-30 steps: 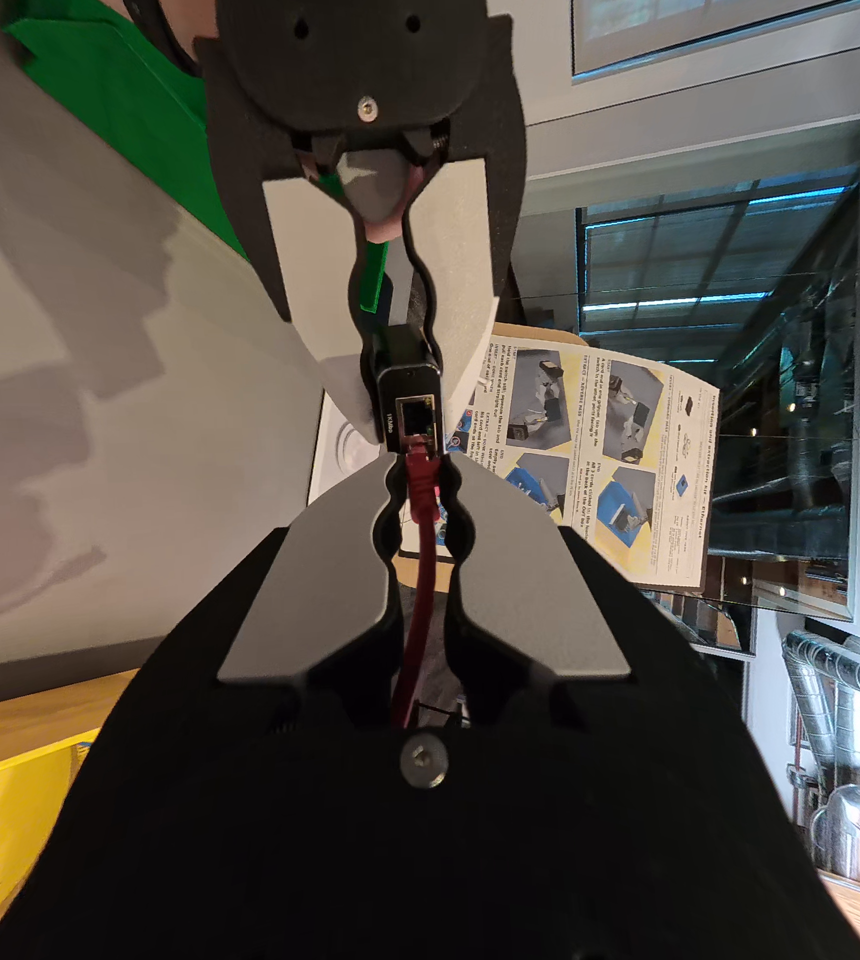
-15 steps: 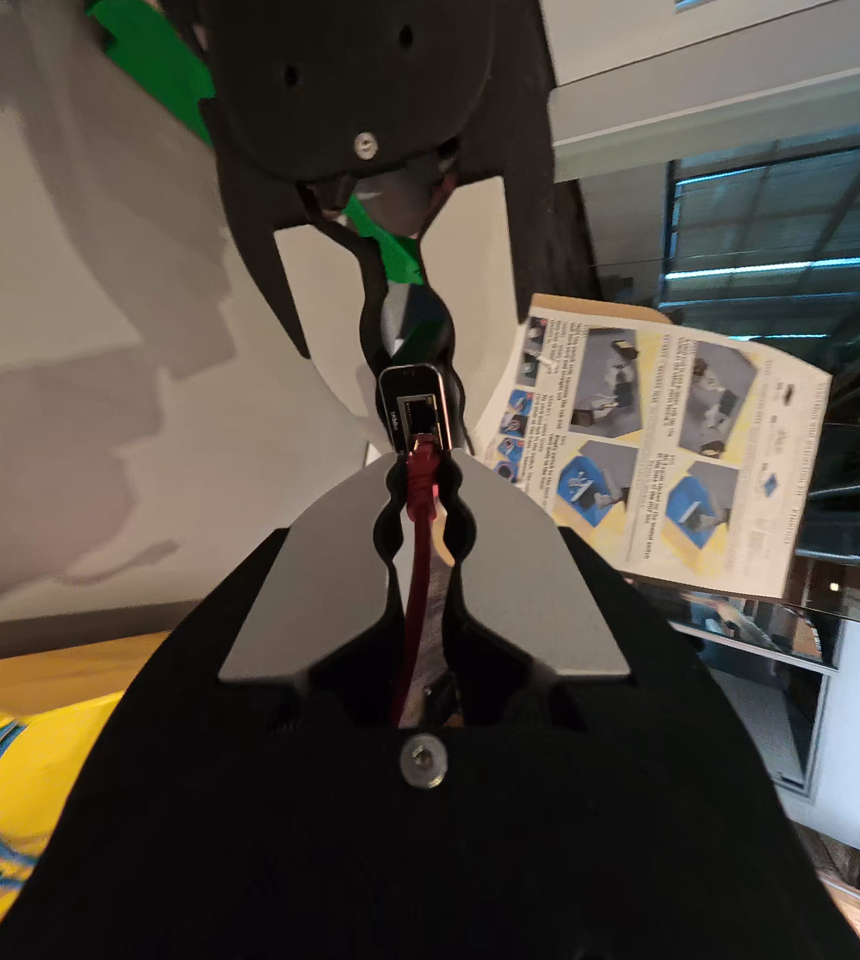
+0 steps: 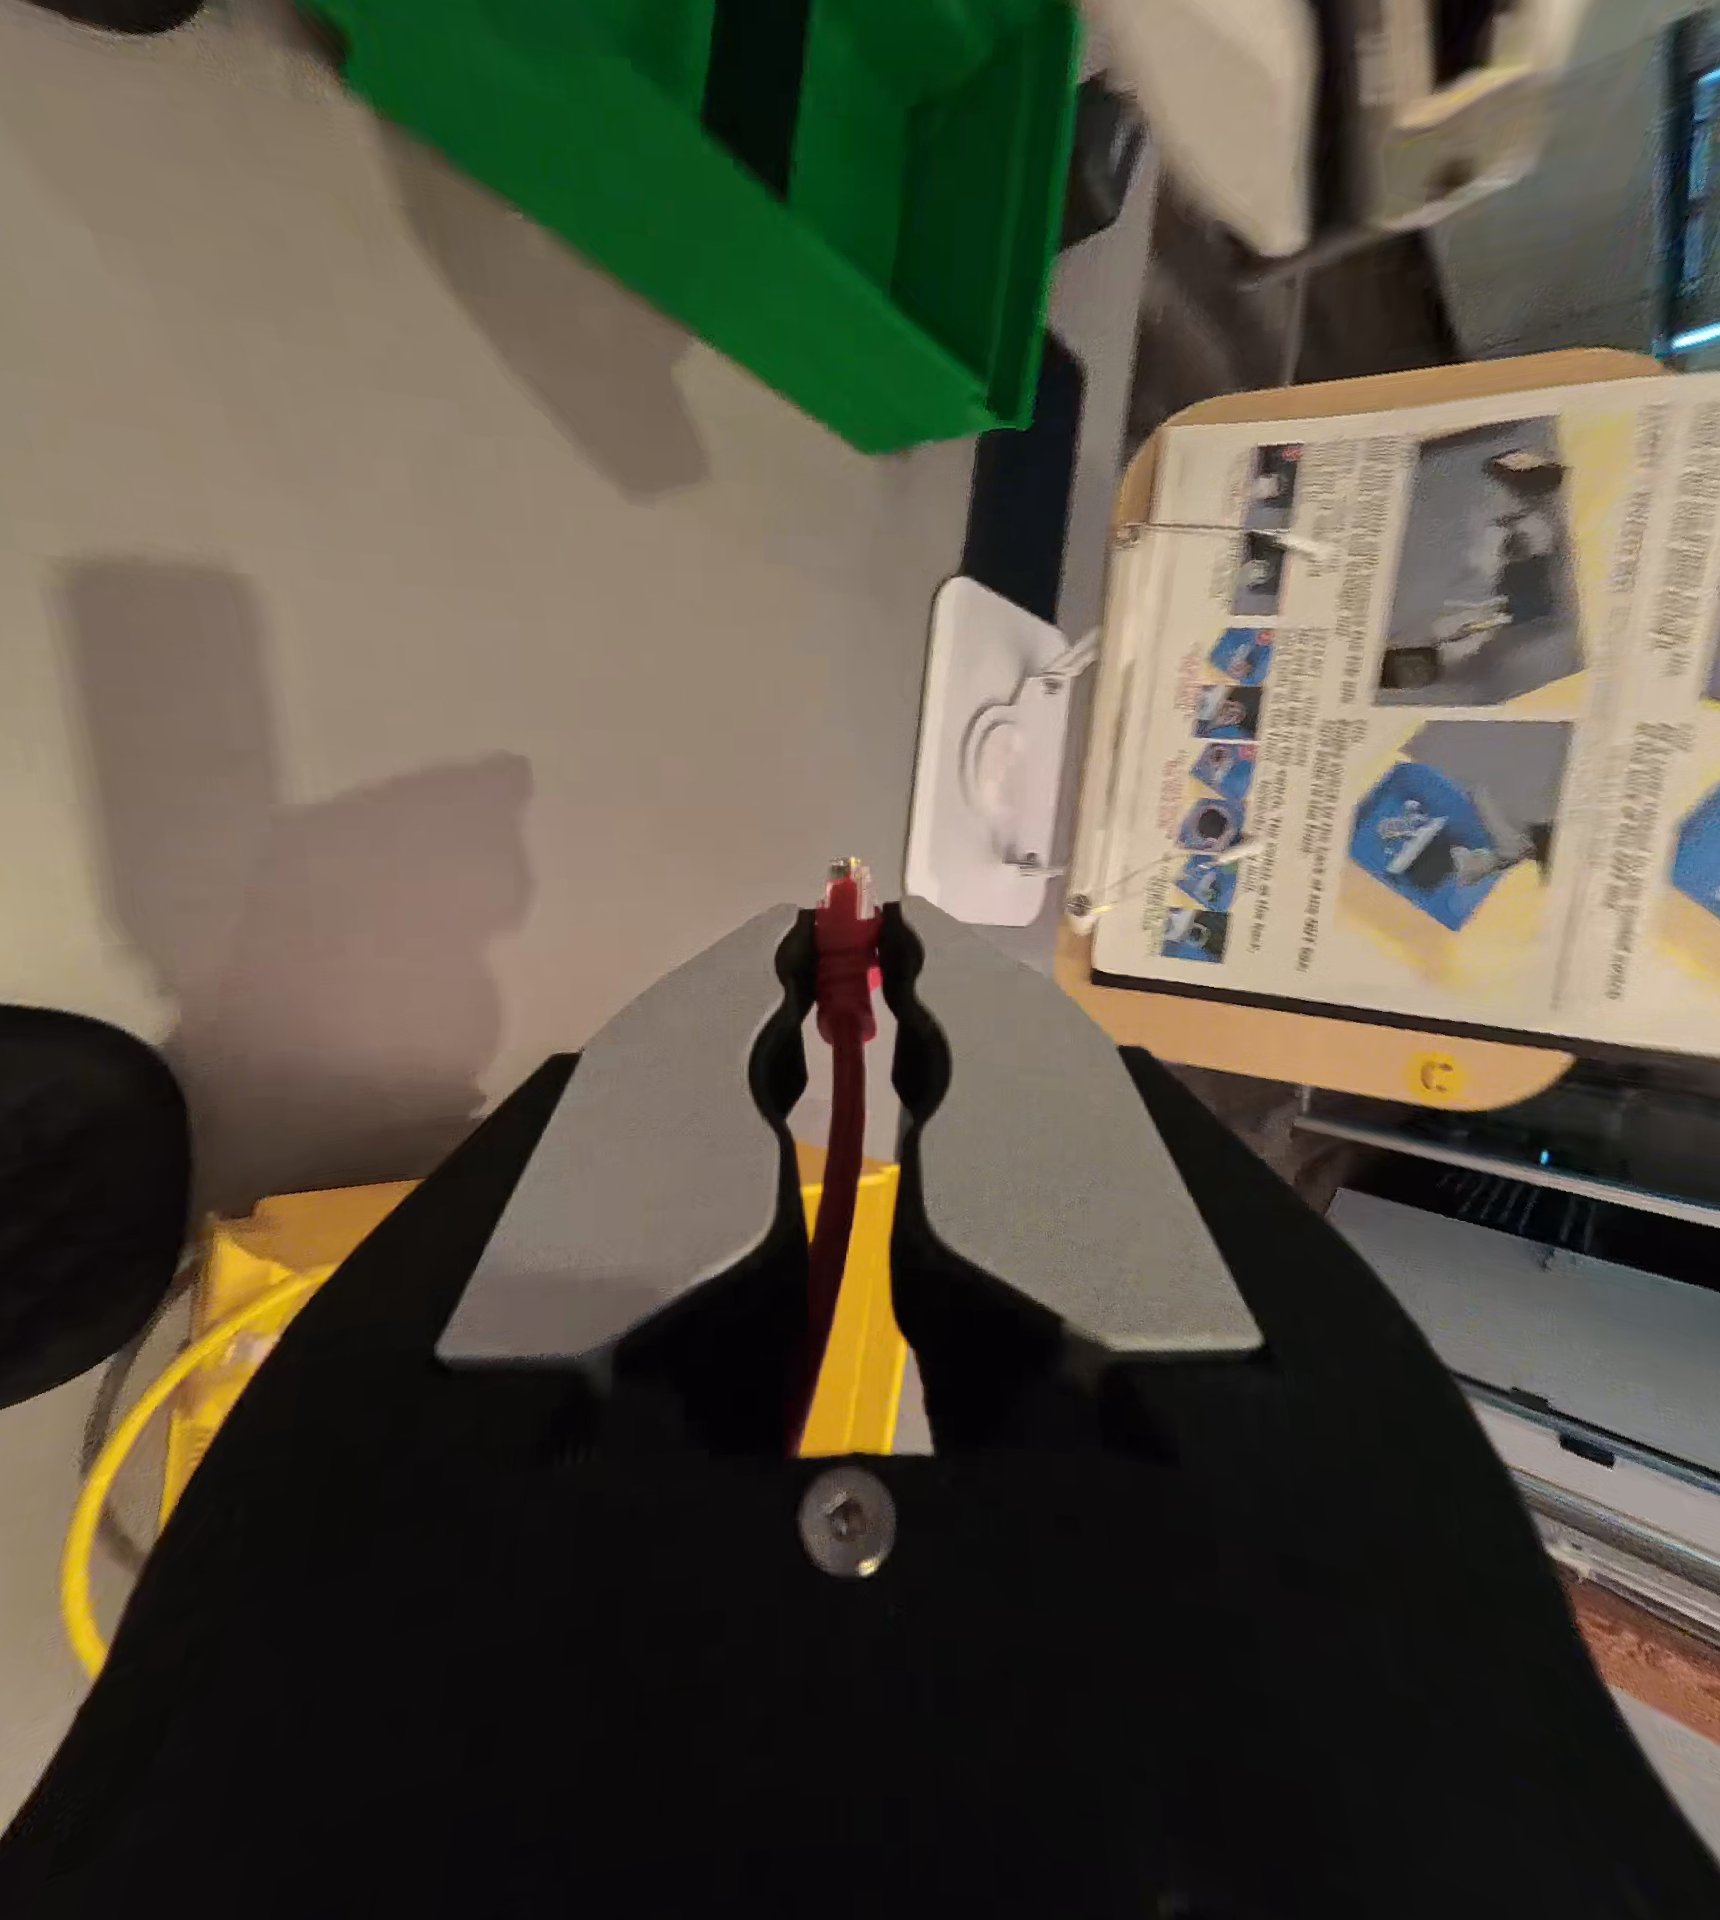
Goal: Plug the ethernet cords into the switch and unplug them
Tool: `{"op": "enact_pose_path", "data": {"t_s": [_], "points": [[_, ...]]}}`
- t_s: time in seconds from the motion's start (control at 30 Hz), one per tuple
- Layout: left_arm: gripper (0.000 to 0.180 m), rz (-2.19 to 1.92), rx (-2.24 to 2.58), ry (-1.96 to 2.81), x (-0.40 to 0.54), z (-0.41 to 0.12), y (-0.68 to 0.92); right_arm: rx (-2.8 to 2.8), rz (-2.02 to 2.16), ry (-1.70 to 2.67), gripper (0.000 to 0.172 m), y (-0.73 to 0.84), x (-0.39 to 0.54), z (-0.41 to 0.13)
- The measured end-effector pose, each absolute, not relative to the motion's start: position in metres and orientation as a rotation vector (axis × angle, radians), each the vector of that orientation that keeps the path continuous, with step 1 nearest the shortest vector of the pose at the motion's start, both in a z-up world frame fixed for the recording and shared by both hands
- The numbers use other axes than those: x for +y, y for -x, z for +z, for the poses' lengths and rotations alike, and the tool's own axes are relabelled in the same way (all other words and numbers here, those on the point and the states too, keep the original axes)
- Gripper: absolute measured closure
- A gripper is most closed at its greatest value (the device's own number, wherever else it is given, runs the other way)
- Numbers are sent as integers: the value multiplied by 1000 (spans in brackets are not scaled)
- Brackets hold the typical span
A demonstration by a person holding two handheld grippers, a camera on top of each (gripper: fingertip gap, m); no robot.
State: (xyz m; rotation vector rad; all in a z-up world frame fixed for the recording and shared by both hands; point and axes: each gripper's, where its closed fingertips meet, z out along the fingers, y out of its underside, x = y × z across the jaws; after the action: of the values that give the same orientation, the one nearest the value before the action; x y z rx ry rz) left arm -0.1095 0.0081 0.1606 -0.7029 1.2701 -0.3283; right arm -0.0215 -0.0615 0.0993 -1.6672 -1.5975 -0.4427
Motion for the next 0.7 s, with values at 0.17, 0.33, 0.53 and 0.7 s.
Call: {"op": "enact_pose_path", "data": {"t_s": [0.17, 0.33, 0.53, 0.7], "points": [[154, -348, 1341, 725, -4, 147, 93, -1383, -332, 1726, 158, -39, -60, 123], [154, -498, 1452, 722, -34, 138, 83, -1045, 143, 1849, 158, -97, -71, 82], [154, -473, 1539, 716, -43, 125, 76, -814, 507, 1887, 158, -128, -65, 23], [154, -458, 1581, 713, -44, 115, 71, -835, 318, 2013, 147, -161, -55, -27]]}}
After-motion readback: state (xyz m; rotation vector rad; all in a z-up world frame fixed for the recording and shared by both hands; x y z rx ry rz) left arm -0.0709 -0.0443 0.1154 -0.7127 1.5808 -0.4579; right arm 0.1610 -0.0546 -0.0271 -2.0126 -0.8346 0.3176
